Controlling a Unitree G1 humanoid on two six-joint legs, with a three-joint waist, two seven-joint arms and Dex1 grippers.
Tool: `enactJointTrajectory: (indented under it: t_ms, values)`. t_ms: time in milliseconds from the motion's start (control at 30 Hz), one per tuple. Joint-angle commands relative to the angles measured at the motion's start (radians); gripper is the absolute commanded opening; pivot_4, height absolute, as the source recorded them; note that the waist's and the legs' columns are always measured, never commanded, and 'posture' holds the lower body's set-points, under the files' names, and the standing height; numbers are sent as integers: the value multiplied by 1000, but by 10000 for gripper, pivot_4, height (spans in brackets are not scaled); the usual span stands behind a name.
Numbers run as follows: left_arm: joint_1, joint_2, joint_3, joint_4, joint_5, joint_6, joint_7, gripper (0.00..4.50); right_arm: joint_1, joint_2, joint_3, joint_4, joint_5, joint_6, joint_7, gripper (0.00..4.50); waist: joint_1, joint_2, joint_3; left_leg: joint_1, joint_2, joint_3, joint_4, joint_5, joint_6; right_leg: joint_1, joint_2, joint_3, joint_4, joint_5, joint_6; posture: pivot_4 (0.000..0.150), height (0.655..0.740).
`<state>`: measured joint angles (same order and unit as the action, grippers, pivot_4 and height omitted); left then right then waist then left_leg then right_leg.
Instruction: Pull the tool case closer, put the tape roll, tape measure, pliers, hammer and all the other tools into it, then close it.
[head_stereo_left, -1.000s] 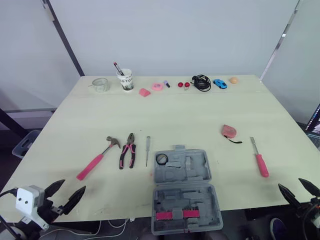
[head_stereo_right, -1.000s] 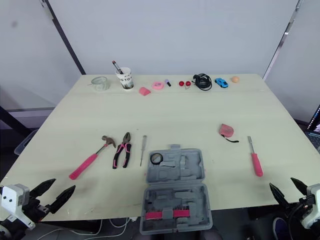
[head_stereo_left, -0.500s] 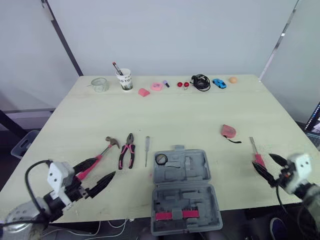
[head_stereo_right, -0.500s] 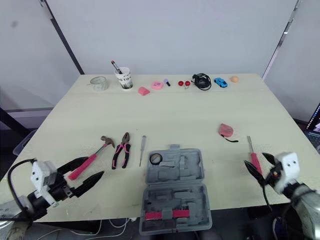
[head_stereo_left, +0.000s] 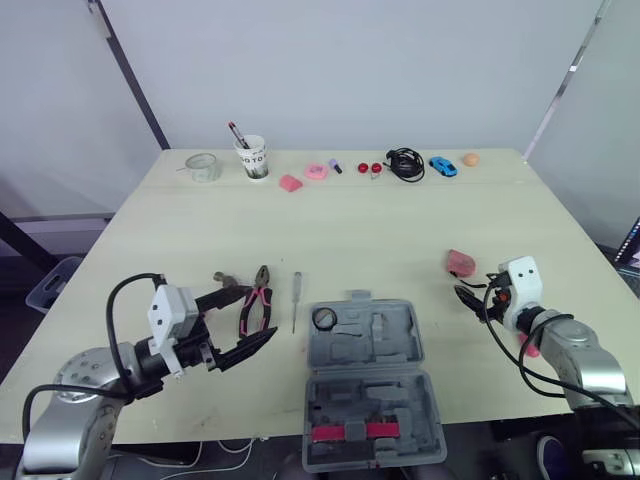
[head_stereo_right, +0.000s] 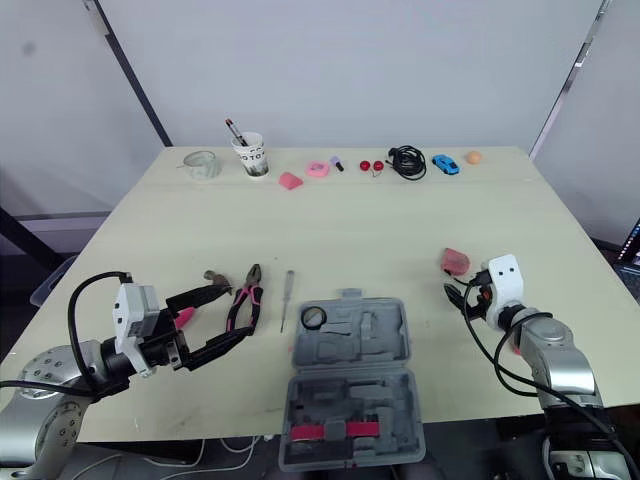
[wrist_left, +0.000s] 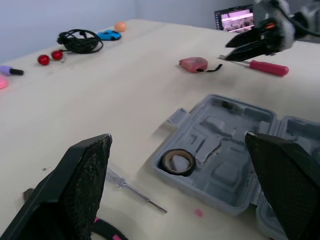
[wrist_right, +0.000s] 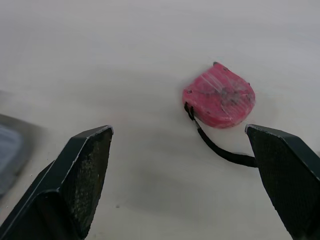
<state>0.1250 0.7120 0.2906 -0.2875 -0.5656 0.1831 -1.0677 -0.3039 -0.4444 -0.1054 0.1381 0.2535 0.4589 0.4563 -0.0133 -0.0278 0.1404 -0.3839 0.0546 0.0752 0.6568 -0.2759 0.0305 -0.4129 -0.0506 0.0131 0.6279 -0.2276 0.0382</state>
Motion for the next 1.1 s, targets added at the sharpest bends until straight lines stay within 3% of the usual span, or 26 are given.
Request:
enactJointTrajectory:
  t_ms: [33, 400, 633, 700, 900, 1100]
  values:
    - [-26, 27, -10, -49, -29, 12, -28, 45000, -55, 13, -7, 37, -19, 6, -38, 44684, -1, 0, 0, 0, 0, 0, 0, 0, 0, 0, 0, 0, 0, 0, 0, 1500, 7400]
    - [-123, 53, -69, -53, -29, 44, -68, 45000, -214, 86, 13, 275, -74, 0, -91, 44684, -2, 1, 0, 0, 0, 1, 0, 0, 0, 0, 2, 1, 2, 1, 1, 1500, 7400]
    - [-130, 48, -73, -56, -22, 47, -63, 45000, -226, 124, 31, 293, -85, 64, -113, 44684, -4, 1, 0, 1, 0, 1, 0, 0, 0, 0, 2, 1, 2, 2, 3, 1500, 7400]
    - [-132, 47, -75, -56, -20, 47, -61, 45000, -225, 128, 34, 295, -94, 67, -118, 39461, -5, 1, 0, 1, 0, 2, 0, 0, 0, 0, 2, 1, 2, 2, 3, 1500, 7400]
    - [-130, 48, -75, -58, -18, 46, -59, 45000, -236, 138, 35, 327, -108, 53, -134, 14626, -4, 1, 0, 1, 0, 2, 0, 0, 0, 0, 2, 1, 2, 2, 3, 1500, 7400]
    - [-128, 49, -76, -59, -17, 46, -59, 45000, -266, 146, 32, 370, -115, 34, -140, 14626, -6, 1, 0, 1, 0, 2, 0, 0, 0, 0, 2, 2, 2, 2, 3, 1500, 7400]
